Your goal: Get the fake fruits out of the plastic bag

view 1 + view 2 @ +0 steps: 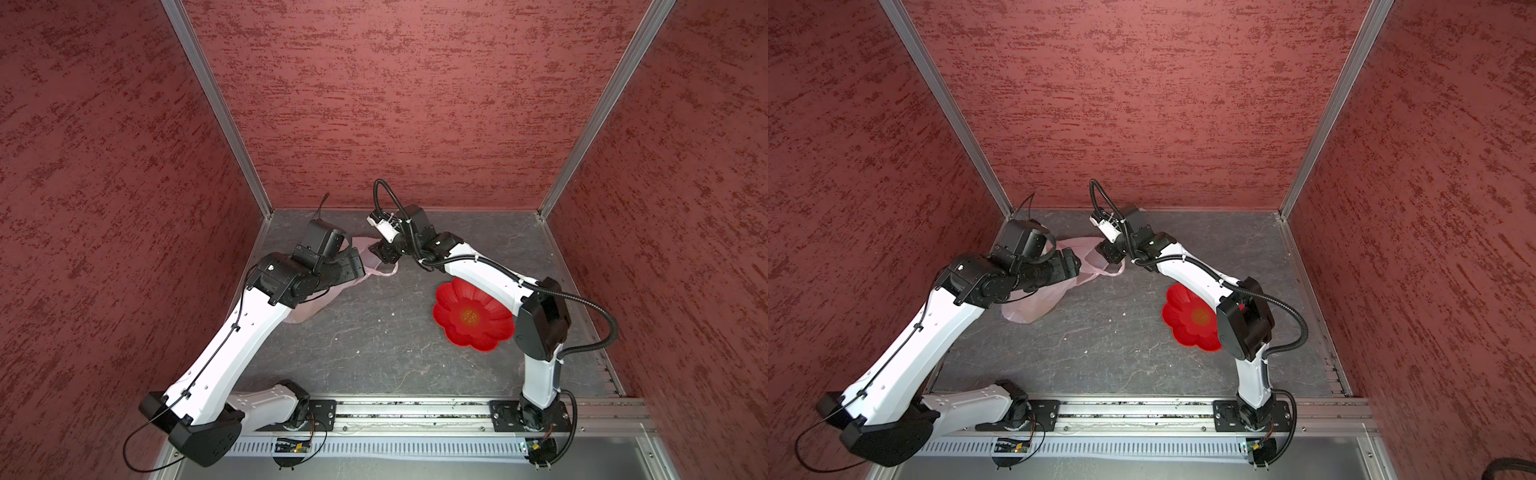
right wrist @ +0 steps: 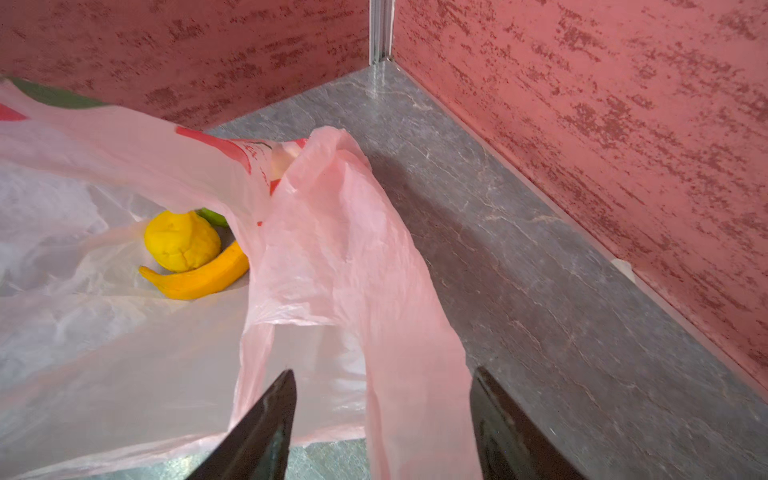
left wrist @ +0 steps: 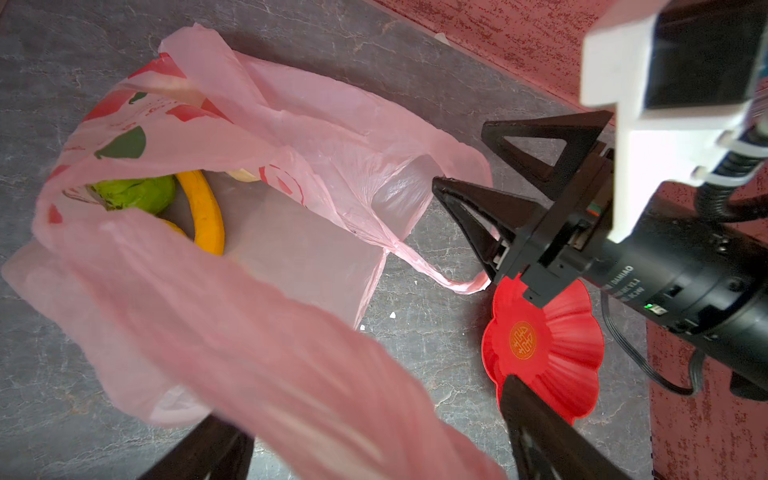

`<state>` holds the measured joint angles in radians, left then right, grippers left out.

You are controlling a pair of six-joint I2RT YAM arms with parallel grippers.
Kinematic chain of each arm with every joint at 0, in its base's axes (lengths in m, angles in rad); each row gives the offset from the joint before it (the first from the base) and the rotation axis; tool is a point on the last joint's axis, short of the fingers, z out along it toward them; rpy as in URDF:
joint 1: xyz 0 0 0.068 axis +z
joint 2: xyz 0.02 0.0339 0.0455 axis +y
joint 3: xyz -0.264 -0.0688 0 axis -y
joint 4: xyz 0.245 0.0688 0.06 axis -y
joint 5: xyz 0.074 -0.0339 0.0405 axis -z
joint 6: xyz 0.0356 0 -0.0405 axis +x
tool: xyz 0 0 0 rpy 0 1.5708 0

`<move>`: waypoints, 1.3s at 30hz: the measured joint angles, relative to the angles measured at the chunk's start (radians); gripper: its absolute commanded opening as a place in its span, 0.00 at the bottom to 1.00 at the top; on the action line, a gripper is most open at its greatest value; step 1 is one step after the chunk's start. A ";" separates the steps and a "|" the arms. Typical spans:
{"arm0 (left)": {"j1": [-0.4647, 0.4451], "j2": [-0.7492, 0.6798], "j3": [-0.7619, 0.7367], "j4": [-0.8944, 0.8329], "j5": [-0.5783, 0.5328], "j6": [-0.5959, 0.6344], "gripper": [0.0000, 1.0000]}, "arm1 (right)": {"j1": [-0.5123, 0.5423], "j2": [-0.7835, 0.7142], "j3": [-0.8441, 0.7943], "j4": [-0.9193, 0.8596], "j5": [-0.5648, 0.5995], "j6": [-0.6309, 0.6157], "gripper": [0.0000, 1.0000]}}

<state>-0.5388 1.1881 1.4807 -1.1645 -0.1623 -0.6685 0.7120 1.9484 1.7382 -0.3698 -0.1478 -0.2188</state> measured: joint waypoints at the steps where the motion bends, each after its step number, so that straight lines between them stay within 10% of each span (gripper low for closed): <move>1: 0.001 -0.005 -0.004 0.006 0.000 0.000 0.90 | 0.001 0.003 0.000 -0.007 0.014 -0.008 0.67; 17: 0.038 -0.058 -0.057 0.029 0.031 0.003 0.90 | 0.033 0.132 0.071 0.002 0.158 -0.101 0.67; 26: 0.087 -0.175 -0.098 -0.001 0.041 -0.009 0.90 | 0.034 0.261 0.205 0.070 0.168 -0.093 0.07; 39: 0.265 -0.249 -0.287 0.040 0.157 -0.021 0.93 | -0.011 0.390 0.535 -0.027 0.240 0.040 0.00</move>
<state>-0.2741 0.9394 1.1934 -1.1240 -0.0051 -0.6891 0.7006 2.3386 2.2734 -0.3969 0.0921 -0.1787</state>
